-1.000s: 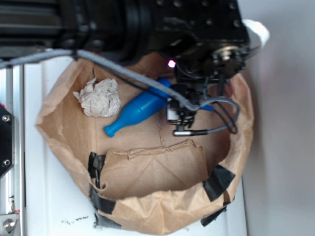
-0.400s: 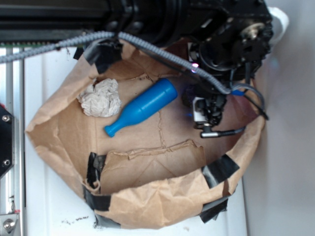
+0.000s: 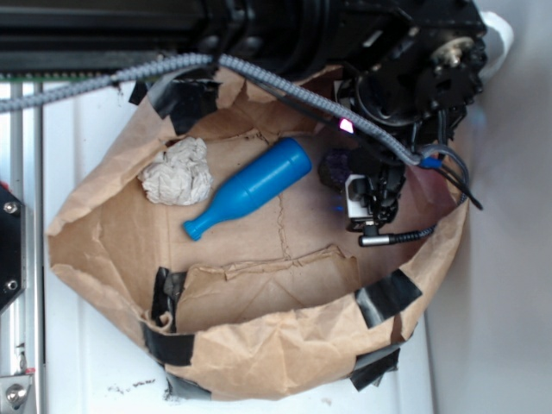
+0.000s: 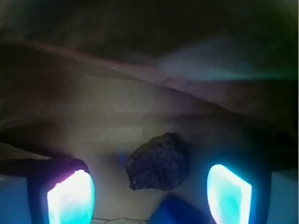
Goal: Grab the rock.
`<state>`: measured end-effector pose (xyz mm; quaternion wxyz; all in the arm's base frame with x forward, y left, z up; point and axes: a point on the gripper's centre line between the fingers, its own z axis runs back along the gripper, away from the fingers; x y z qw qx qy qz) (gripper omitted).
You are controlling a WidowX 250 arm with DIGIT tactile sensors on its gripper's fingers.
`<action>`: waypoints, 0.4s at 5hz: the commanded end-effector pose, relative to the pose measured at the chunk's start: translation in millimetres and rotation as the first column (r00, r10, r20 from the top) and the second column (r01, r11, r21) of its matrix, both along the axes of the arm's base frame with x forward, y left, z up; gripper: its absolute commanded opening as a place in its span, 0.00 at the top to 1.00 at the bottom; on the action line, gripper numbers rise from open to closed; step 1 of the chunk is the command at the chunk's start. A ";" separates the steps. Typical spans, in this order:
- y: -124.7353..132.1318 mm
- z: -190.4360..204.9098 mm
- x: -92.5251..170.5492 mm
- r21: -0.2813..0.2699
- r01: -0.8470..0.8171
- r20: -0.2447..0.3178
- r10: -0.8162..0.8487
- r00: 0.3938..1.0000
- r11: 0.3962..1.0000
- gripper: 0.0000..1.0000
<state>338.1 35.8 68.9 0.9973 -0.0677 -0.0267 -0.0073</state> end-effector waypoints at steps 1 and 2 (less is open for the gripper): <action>-11.0 2.4 23.5 0.035 0.000 0.084 -0.003 0.996 0.999 0.00; -18.2 -16.8 29.9 0.053 0.008 0.064 -0.011 0.998 0.999 0.00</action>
